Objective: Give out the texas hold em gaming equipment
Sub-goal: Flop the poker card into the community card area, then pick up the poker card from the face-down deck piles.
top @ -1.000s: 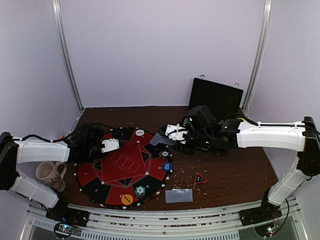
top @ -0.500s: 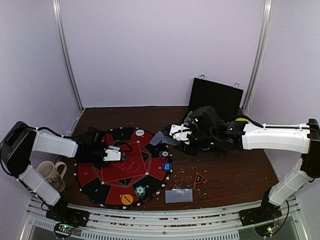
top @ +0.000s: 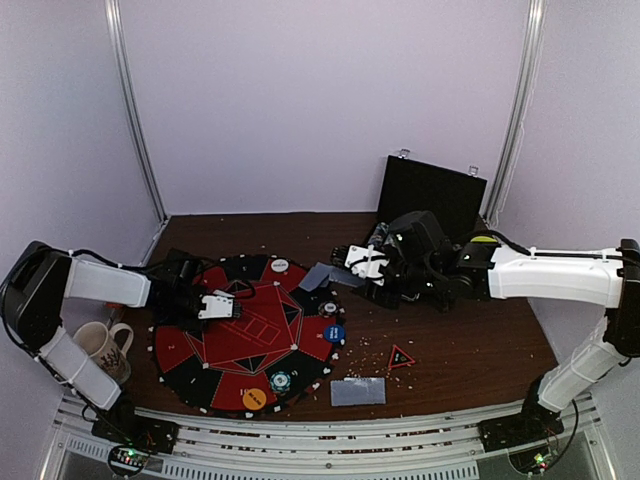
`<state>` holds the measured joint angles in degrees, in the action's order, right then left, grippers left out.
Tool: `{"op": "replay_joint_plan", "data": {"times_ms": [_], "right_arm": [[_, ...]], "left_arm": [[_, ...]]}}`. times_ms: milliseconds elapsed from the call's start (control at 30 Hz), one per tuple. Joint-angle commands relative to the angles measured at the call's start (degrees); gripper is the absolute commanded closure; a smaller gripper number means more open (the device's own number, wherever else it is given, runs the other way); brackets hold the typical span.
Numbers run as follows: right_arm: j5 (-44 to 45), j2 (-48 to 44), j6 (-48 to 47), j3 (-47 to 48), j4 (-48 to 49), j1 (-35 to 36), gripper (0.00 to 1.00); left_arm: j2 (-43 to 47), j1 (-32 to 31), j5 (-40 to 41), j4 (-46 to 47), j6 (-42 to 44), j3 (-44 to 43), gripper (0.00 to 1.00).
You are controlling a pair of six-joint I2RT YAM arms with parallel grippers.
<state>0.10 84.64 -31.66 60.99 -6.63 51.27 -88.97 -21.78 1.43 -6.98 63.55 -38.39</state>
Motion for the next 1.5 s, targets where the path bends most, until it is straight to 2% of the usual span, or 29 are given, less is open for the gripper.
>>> {"op": "replay_joint_plan", "data": {"times_ms": [0, 33, 133, 200, 400, 600, 667, 733, 833, 900, 967, 1000, 1100, 1200, 1333, 1467], "right_arm": [[-1.01, -1.15, -0.07, 0.09, 1.45, -0.53, 0.49], [-1.0, -1.22, -0.07, 0.08, 1.45, -0.63, 0.49], [-1.06, -1.64, -0.07, -0.04, 1.45, -0.73, 0.49], [-0.98, -1.75, -0.05, -0.1, 1.53, -0.81, 0.49], [-0.91, -1.67, -0.07, 0.0, 1.45, -0.89, 0.49], [-1.1, -1.36, -0.08, 0.36, 1.45, -0.99, 0.49], [-1.08, -1.25, -0.13, 0.57, 1.45, -0.92, 0.49], [-0.96, -1.0, -0.33, 1.05, 1.14, -0.98, 0.49], [-0.4, -0.04, -1.06, 2.46, -0.07, -0.89, 0.49], [-0.4, 0.64, -0.83, 3.64, -0.71, -0.9, 0.49], [-1.14, 0.91, -0.54, 4.41, -0.6, -0.71, 0.49], [-1.49, 1.0, -0.37, 4.66, -0.25, -0.54, 0.49], [-1.9, 1.77, -0.49, 5.71, 0.01, 0.18, 0.49], [-1.27, 3.21, -0.55, 7.18, -0.72, 0.87, 0.49], [-1.83, 3.91, -0.11, 7.22, 0.14, 1.36, 0.49], [-1.99, 4.75, 0.19, 7.75, 0.15, 1.97, 0.49]], "left_arm": [[2.67, 2.16, 1.74, -4.75, 1.45, 3.23, 0.86], [2.82, 2.26, 1.78, -5.07, 1.61, 3.36, 0.84], [2.78, 2.29, 1.05, -5.55, 0.94, 2.67, 0.6], [2.67, 2.27, 0.86, -5.93, 0.23, 2.24, 0.52], [5.84, 2.18, -2.08, -12.25, -3.52, -2.58, 0.5], [18.6, 2.23, -9.7, -11.88, -10.7, -6.12, 0.5], [23.69, 2.18, -11.0, -6.77, -17.12, -6.95, 0.5], [27.4, 2.18, -13.24, 1.25, -29.46, -7.91, 0.45], [29.5, 2.11, -20.46, 14.07, -55.01, -7.93, 0.4], [27.84, 0.76, -25.01, 21.29, -71.9, -7.32, 0.4], [24.8, -2.93, -23.81, 22.85, -81.29, -7.91, 0.4], [22.8, -5.64, -23.71, 23.03, -83.28, -8.43, 0.39], [16.19, -14.34, -24.74, 21.66, -84.74, -12.78, 0.38], [9.62, -19.03, -29.1, 19.57, -85.3, -18.76, 0.33], [6.6, -20.56, -31.68, 23.97, -88.02, -19.58, 0.3], [3.68, -20.59, -31.69, 22.83, -88.01, -20.56, 0.25]]}}
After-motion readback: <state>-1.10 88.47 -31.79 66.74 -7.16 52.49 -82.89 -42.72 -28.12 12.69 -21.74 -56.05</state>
